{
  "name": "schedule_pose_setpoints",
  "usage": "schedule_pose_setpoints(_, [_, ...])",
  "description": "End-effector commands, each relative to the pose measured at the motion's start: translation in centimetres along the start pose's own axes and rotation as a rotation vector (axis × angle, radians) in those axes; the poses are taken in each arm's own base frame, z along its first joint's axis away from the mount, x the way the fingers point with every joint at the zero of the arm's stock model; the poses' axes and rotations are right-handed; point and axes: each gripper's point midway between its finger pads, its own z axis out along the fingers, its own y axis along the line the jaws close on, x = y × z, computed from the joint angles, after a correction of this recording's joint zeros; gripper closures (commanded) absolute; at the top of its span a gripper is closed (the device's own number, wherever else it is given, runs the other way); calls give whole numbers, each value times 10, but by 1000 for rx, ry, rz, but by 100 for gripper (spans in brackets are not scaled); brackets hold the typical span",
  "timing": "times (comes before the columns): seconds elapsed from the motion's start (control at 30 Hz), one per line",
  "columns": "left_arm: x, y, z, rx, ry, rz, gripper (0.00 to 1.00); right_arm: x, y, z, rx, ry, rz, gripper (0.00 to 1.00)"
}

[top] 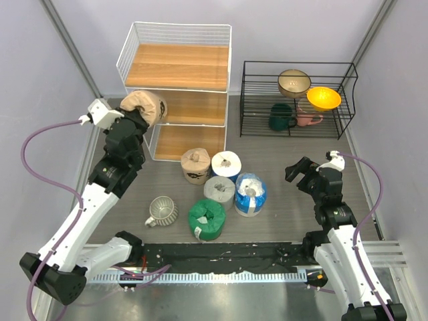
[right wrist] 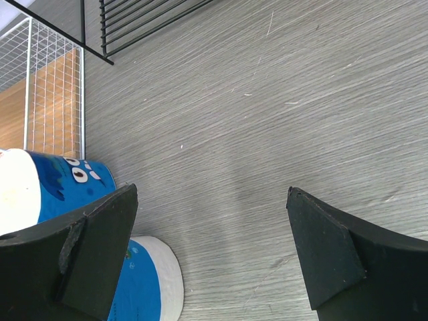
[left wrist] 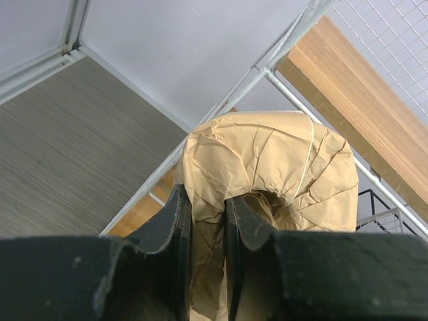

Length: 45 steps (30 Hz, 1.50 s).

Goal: Place and organize the paper towels onto the shelf

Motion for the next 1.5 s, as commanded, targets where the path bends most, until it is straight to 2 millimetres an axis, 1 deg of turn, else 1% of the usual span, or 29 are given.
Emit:
schedule_pose_setpoints(0.0, [-13, -16, 3, 42, -24, -132, 100, -12, 10, 0, -39, -41, -17, 1])
schedule_pose_setpoints(0.17, [0, -31, 1, 81, 27, -171, 100, -13, 9, 0, -37, -42, -15, 1])
schedule_pose_setpoints(0.27, [0, -42, -3, 99, 30, -180, 100, -12, 9, -1, -37, -42, -15, 1])
schedule_pose_setpoints(0.3, [7, -49, -6, 109, 44, -160, 100, -13, 9, -1, -36, -44, -15, 1])
schedule_pose_setpoints(0.37, [4, -56, -8, 106, 33, -153, 100, -12, 9, 0, -33, -42, -15, 1])
schedule_pose_setpoints(0.4, [11, -62, -10, 114, 47, -143, 100, -13, 9, -1, -36, -44, -14, 1])
schedule_pose_setpoints(0.47, [14, -65, -11, 113, 50, -148, 100, -13, 9, -1, -36, -43, -14, 1])
schedule_pose_setpoints(0.53, [21, -68, -11, 114, 64, -160, 100, -13, 9, -1, -36, -44, -13, 1])
schedule_pose_setpoints(0.67, [27, -75, -12, 118, 75, -170, 100, -14, 10, -1, -40, -45, -15, 1])
schedule_pose_setpoints(0.8, [33, -87, -12, 132, 90, -173, 100, -13, 9, -1, -36, -43, -16, 1])
schedule_pose_setpoints(0.93, [36, -104, -12, 154, 103, -180, 100, -13, 10, -1, -38, -45, -13, 1])
schedule_pose_setpoints(0.97, [42, -107, -13, 156, 114, -170, 100, -12, 9, -1, -37, -42, -15, 1])
schedule_pose_setpoints(1.03, [43, -112, -14, 162, 117, -175, 100, -13, 10, -1, -40, -44, -13, 1])
schedule_pose_setpoints(1.07, [47, -115, -14, 163, 122, -172, 100, -13, 10, -1, -40, -44, -14, 1])
schedule_pose_setpoints(1.17, [50, -118, -16, 165, 125, -177, 100, -13, 10, -1, -39, -46, -13, 0])
schedule_pose_setpoints(1.23, [56, -121, -17, 167, 134, -170, 100, -13, 10, -1, -39, -46, -12, 1])
schedule_pose_setpoints(1.47, [67, -135, -19, 176, 147, -156, 99, -13, 8, -1, -34, -46, -13, 1])
